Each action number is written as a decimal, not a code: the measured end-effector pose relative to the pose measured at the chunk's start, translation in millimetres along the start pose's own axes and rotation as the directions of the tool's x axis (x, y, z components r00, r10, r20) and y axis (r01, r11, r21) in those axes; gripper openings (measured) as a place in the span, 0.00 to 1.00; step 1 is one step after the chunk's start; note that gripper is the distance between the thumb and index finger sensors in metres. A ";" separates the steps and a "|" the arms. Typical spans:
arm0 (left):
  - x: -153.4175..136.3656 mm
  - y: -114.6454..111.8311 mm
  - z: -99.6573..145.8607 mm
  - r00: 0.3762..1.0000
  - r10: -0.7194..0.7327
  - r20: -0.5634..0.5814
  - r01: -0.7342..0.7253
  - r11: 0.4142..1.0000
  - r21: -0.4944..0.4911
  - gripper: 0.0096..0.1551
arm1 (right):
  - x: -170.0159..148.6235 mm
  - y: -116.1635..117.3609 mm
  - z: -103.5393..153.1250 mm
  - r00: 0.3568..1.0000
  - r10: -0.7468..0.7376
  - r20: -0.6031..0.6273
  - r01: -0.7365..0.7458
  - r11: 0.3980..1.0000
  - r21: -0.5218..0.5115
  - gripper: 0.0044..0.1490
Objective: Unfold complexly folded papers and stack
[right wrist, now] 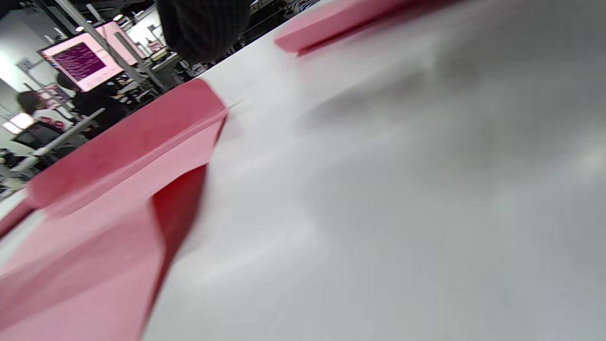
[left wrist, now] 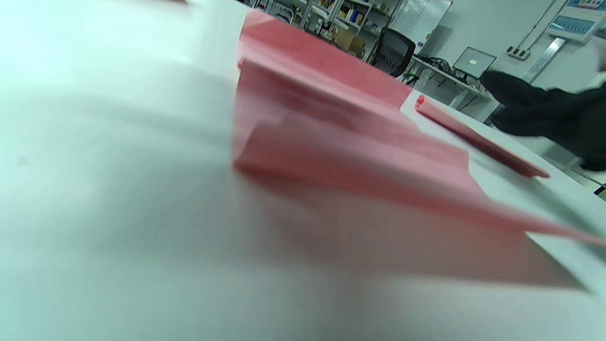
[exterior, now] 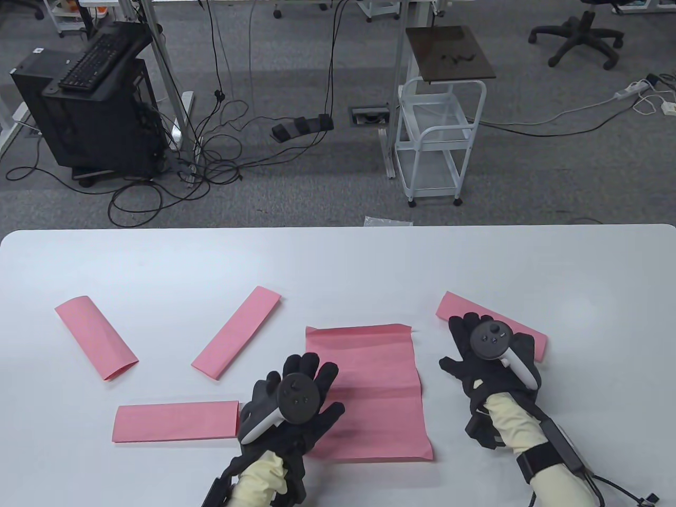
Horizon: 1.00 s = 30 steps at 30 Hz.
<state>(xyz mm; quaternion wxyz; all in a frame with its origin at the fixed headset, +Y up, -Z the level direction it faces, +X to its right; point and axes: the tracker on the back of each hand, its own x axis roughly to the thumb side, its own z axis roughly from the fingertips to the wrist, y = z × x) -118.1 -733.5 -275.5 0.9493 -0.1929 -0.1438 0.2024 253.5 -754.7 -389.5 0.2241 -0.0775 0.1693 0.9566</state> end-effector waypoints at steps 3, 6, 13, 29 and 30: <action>-1.3 -6.6 12.2 1.000 0.010 -0.018 -0.010 1.000 -0.002 0.42 | -4.3 -7.8 -18.1 0.995 0.053 -0.079 -0.052 0.998 0.019 0.51; -2.8 -11.5 20.1 0.999 0.033 -0.023 -0.032 0.999 0.024 0.42 | -11.4 -13.0 -37.4 0.986 0.088 -0.143 -0.081 0.995 0.052 0.52; -1.9 -14.3 22.6 0.999 -0.042 -0.031 0.044 0.998 0.052 0.42 | -33.6 -15.4 -63.9 0.956 0.141 -0.256 -0.107 0.984 0.143 0.54; -2.5 -18.8 20.2 0.998 -0.055 -0.028 0.056 0.997 0.045 0.41 | -32.5 -26.9 -64.6 0.965 0.064 -0.256 -0.071 0.997 -0.022 0.33; -2.6 -19.3 20.0 0.998 -0.053 -0.026 0.054 0.998 0.041 0.41 | -30.6 -28.0 -63.0 0.971 0.048 -0.235 -0.058 0.998 -0.037 0.33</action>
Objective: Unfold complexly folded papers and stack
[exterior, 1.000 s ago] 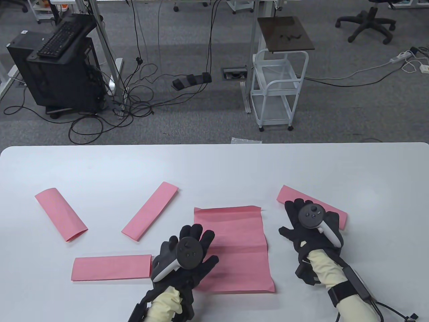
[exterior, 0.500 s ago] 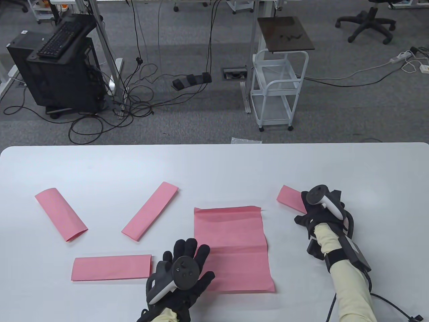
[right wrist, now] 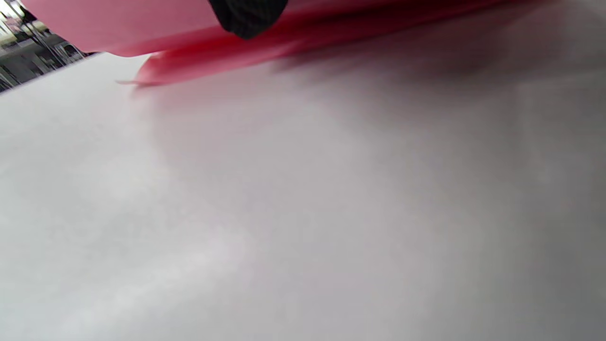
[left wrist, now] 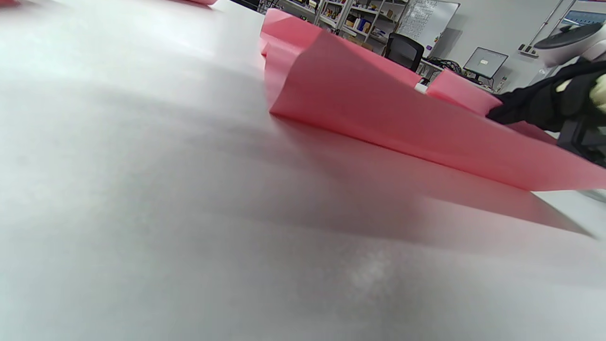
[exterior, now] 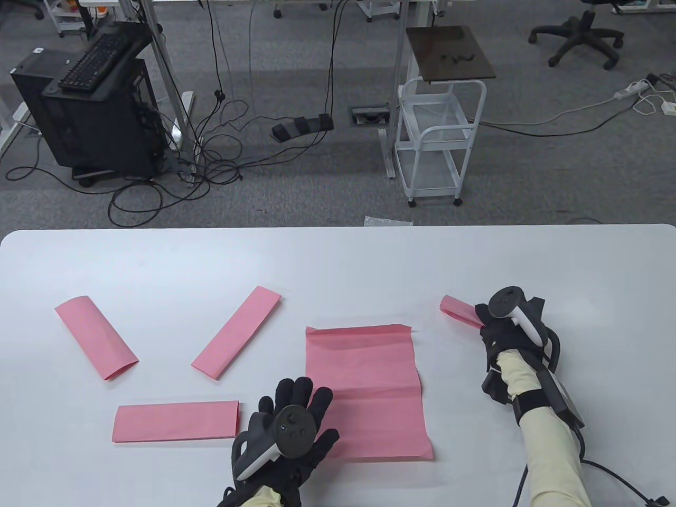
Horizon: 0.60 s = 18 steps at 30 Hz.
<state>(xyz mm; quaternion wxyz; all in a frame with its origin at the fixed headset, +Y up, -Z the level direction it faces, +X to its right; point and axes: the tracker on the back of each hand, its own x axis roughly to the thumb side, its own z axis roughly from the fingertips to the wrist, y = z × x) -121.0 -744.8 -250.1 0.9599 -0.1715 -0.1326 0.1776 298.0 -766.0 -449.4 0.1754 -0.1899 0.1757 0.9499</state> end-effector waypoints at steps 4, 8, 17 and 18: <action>-0.2 -2.3 -0.6 1.000 0.016 0.003 -0.016 1.000 -0.013 0.41 | 9.4 -9.5 17.0 0.977 -0.158 0.142 0.164 0.986 -0.031 0.33; 1.6 -0.8 -1.6 0.999 0.045 0.020 -0.044 0.999 -0.021 0.41 | 21.9 -17.9 46.9 0.844 -0.418 0.336 0.431 0.901 0.039 0.33; 26.7 29.7 -31.3 0.920 0.362 0.153 -0.369 0.929 0.021 0.46 | 49.7 20.8 125.1 0.139 -0.947 0.291 0.707 0.300 0.640 0.34; 28.4 30.7 -34.1 0.902 0.398 0.166 -0.406 0.914 0.013 0.48 | 52.5 26.1 132.4 0.095 -0.961 0.260 0.683 0.253 0.685 0.34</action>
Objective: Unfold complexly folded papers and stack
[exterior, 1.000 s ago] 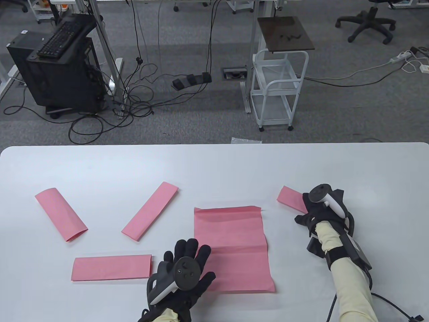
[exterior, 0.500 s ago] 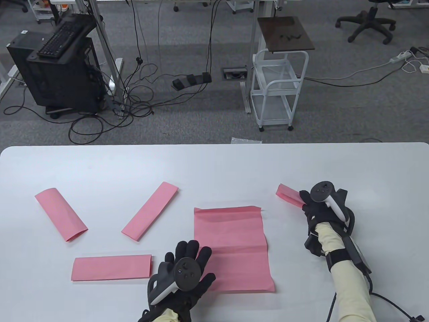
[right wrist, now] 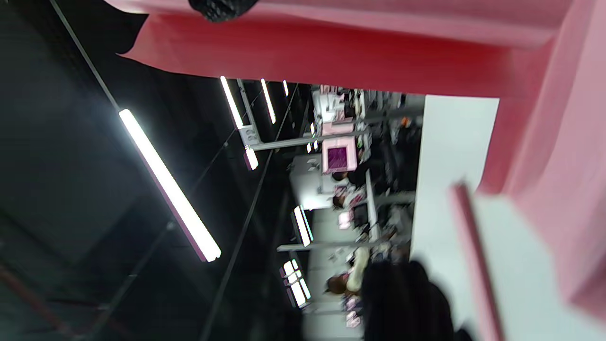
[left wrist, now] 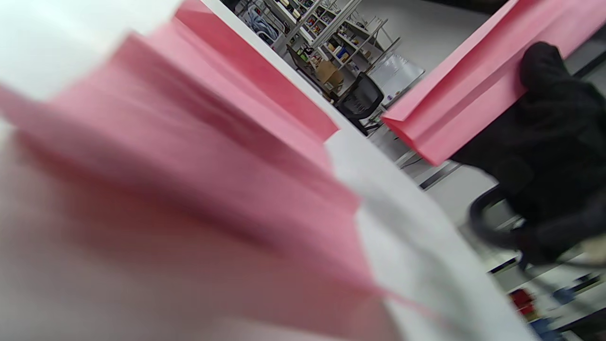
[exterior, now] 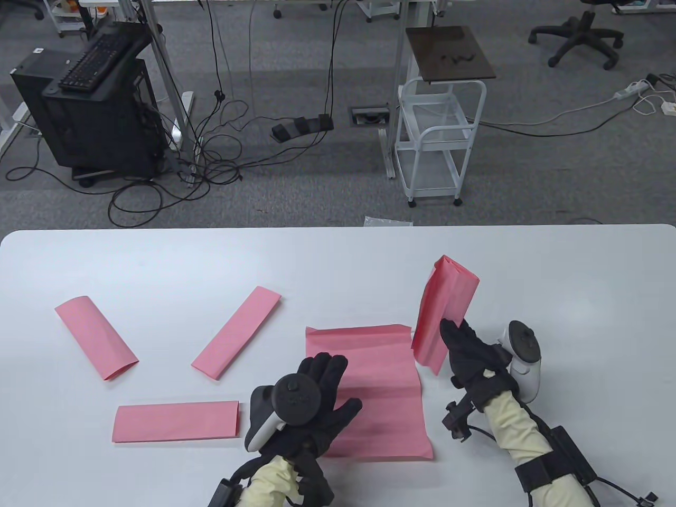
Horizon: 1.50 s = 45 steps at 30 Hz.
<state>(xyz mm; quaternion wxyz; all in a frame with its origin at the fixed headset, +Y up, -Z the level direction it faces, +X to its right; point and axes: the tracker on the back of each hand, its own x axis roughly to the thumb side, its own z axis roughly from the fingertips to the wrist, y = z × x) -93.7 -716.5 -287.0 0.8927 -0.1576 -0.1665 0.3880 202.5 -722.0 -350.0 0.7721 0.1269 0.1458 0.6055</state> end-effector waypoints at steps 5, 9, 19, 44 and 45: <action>-6.5 -7.5 -7.5 0.956 0.291 0.027 -0.289 0.955 -0.062 0.52 | -12.8 40.1 15.7 0.972 -0.227 0.065 0.211 0.958 0.194 0.34; -13.7 -12.8 -2.9 0.900 0.435 0.005 -0.432 0.896 -0.103 0.47 | -26.9 66.3 21.3 0.935 -0.351 0.048 0.322 0.898 0.301 0.35; -28.3 3.4 8.7 0.810 0.576 0.112 -0.585 0.779 0.224 0.19 | -35.6 57.7 20.8 0.954 -0.300 0.029 0.285 0.930 0.233 0.48; -52.7 32.6 5.9 0.972 0.228 0.061 -0.233 0.968 0.097 0.21 | 2.1 -6.3 25.3 0.918 0.397 0.002 -0.386 0.894 -0.230 0.23; -51.9 32.6 6.5 0.983 0.179 0.034 -0.182 0.977 0.114 0.21 | -0.7 -6.4 25.2 0.933 0.359 -0.005 -0.349 0.904 -0.246 0.22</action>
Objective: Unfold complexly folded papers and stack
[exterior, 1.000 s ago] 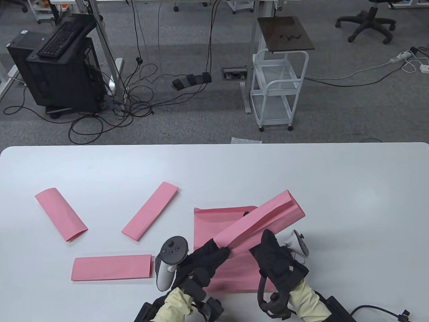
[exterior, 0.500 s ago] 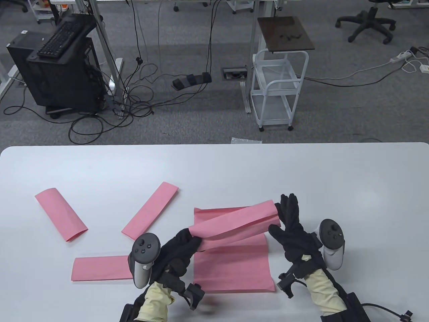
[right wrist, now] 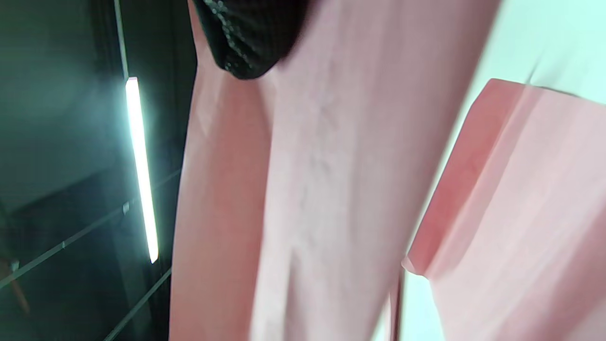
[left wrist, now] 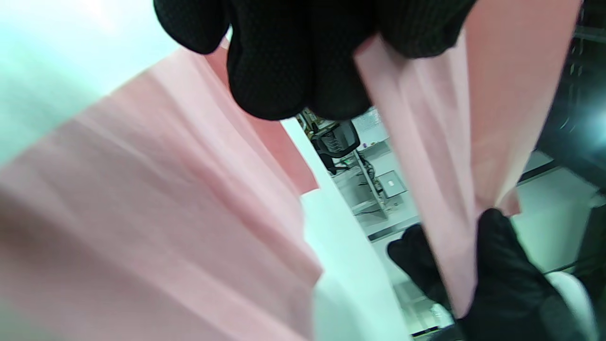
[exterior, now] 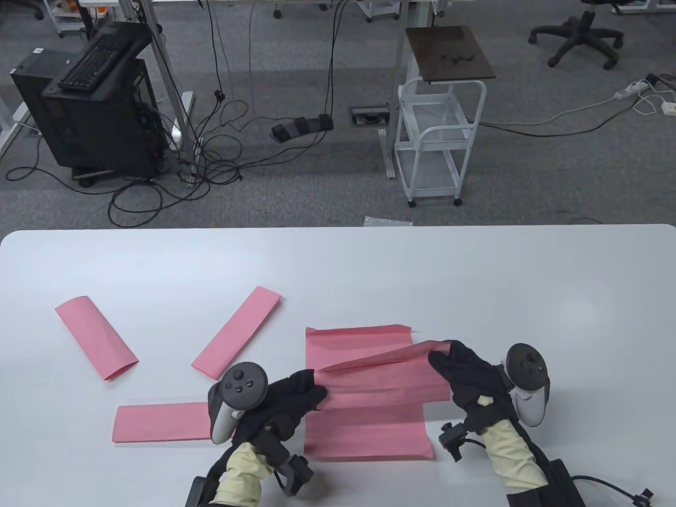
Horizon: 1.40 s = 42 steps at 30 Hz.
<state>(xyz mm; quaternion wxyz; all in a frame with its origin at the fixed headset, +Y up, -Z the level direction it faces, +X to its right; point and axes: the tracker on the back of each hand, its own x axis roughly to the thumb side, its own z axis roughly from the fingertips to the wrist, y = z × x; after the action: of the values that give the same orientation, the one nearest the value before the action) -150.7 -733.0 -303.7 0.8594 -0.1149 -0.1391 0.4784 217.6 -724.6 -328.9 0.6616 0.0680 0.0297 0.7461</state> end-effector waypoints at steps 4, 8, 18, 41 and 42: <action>3.7 1.4 1.6 0.983 -0.156 -0.093 0.156 0.988 -0.008 0.20 | -1.2 3.2 0.6 0.998 0.070 0.012 -0.069 0.998 -0.009 0.22; 1.1 -1.7 4.9 0.984 0.028 -0.175 -0.020 0.999 0.049 0.22 | 3.9 8.4 2.4 0.989 0.120 0.087 -0.118 0.993 -0.030 0.22; -16.2 -14.7 11.8 0.774 0.586 -0.240 -0.563 0.810 0.163 0.29 | -0.9 20.3 -1.3 0.992 -0.047 0.117 0.030 0.989 0.143 0.24; -14.3 -13.1 28.0 0.988 0.129 0.085 -0.139 0.981 0.133 0.25 | 5.7 9.5 -60.8 0.963 0.144 -0.227 -0.136 0.989 0.051 0.24; -14.6 -14.0 28.0 0.988 0.124 0.091 -0.135 0.983 0.127 0.19 | 5.8 8.2 -61.5 0.961 0.148 -0.235 -0.140 0.989 0.050 0.24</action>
<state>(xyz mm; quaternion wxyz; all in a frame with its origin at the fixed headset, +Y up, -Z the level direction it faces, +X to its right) -156.8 -750.9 -274.7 0.8258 -0.0464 -0.1348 0.5457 200.1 -717.1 -388.2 0.5962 -0.0090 0.1162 0.7943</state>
